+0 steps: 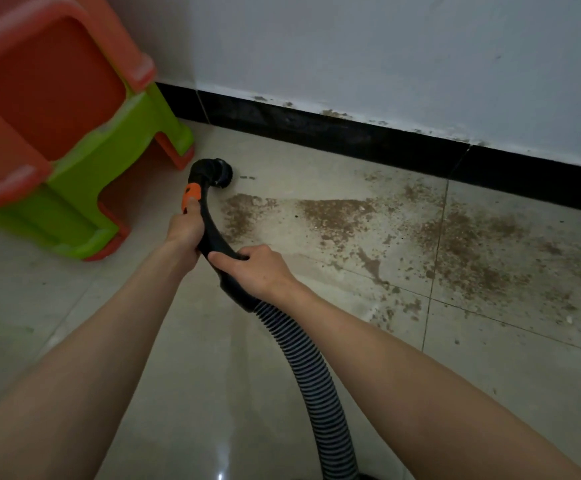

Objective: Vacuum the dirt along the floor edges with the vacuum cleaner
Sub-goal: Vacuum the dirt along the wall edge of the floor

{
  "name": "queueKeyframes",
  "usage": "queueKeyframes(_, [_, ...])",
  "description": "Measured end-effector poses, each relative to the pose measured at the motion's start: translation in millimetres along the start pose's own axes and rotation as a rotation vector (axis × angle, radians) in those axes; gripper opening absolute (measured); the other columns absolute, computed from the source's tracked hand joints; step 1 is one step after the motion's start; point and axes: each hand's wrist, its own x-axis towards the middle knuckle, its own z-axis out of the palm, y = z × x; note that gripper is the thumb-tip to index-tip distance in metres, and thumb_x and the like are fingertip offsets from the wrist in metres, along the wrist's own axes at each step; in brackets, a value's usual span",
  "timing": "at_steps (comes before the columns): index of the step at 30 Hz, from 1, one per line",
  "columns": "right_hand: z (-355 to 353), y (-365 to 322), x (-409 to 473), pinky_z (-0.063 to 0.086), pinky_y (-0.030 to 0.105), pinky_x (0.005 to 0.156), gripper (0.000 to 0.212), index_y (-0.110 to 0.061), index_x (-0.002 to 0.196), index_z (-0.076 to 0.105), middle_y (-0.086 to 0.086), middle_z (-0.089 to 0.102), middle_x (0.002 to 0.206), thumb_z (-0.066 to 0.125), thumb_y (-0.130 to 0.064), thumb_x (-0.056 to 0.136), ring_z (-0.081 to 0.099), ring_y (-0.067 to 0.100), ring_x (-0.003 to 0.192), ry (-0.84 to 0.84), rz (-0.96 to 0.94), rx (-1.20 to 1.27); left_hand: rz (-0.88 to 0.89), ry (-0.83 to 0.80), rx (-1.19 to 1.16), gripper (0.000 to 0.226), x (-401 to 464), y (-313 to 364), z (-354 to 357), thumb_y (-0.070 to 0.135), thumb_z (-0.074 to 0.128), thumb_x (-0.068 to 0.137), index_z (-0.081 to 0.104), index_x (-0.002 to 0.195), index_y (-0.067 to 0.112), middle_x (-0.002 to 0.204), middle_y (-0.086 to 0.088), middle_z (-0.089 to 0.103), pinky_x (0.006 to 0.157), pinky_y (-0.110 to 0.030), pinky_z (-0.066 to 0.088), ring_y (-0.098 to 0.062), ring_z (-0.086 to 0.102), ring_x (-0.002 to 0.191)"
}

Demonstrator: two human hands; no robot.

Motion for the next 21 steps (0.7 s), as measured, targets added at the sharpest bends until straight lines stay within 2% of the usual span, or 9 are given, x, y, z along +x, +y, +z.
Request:
queueKeyframes(2, [2.5,0.8,4.3,0.038,0.024,0.048,0.047,-0.023,0.055,0.056,-0.009,0.06,0.053,0.061,-0.063,0.081,0.058,0.008,0.048,0.007,0.013,0.005,-0.005,-0.011,-0.004,0.063,4.6,0.1,-0.4,0.052,0.034,0.099,0.04,0.137,0.002,0.13,-0.016,0.053,0.085,-0.038,0.046,-0.031,0.056,0.11])
queueKeyframes(5, [-1.5,4.7,6.1,0.035,0.022,0.044,0.047,-0.025,0.053,0.055,-0.015,0.054,0.039,0.06,-0.062,0.082,0.053,-0.001,0.037,0.013,0.023,0.003,0.003,-0.044,-0.013,0.065,5.3,-0.3,5.3,0.055,0.036,0.097,0.043,0.135,0.001,0.121,-0.015,0.056,0.076,-0.034,0.046,-0.026,0.056,0.095])
queueKeyframes(8, [-10.6,9.0,5.9,0.036,0.022,0.047,0.045,-0.026,0.054,0.057,-0.019,0.054,0.039,0.061,-0.061,0.082,0.052,-0.004,0.036,0.015,0.031,0.022,0.014,-0.072,-0.009,0.065,4.1,0.1,15.6,0.054,0.035,0.098,0.044,0.134,0.001,0.124,-0.016,0.056,0.075,-0.033,0.046,-0.028,0.058,0.1])
queueKeyframes(11, [-22.0,14.2,2.8,0.038,0.022,0.047,0.044,-0.025,0.058,0.059,-0.015,0.056,0.041,0.061,-0.062,0.081,0.054,-0.002,0.037,0.038,0.046,0.005,0.018,-0.093,-0.017,0.065,-1.0,1.4,29.9,0.054,0.034,0.098,0.045,0.132,0.0,0.117,-0.014,0.058,0.074,-0.032,0.045,-0.023,0.055,0.089])
queueKeyframes(13, [-33.5,20.4,-0.4,0.037,0.021,0.045,0.045,-0.024,0.057,0.058,-0.012,0.056,0.044,0.061,-0.062,0.08,0.053,-0.001,0.037,0.062,0.048,-0.017,0.009,-0.111,-0.008,0.065,-7.6,2.1,42.4,0.055,0.033,0.098,0.046,0.132,0.0,0.115,-0.013,0.058,0.077,-0.032,0.047,-0.024,0.057,0.093])
queueKeyframes(17, [-66.4,36.8,-10.5,0.032,0.012,0.034,0.044,-0.024,0.056,0.056,-0.016,0.054,0.039,0.063,-0.058,0.082,0.052,-0.002,0.035,0.092,0.046,-0.004,0.02,-0.187,-0.02,0.064,-25.3,7.1,77.3,0.054,0.031,0.098,0.044,0.136,0.004,0.128,-0.016,0.056,0.094,-0.036,0.049,-0.029,0.057,0.113])
queueKeyframes(21, [-102.8,51.7,-16.9,0.03,0.01,0.031,0.042,-0.022,0.058,0.06,-0.017,0.054,0.038,0.064,-0.055,0.084,0.051,-0.003,0.034,0.121,0.073,0.027,0.043,-0.234,0.01,0.064,-43.1,16.8,118.0,0.053,0.03,0.099,0.041,0.137,0.003,0.129,-0.016,0.055,0.098,-0.04,0.047,-0.03,0.056,0.114])
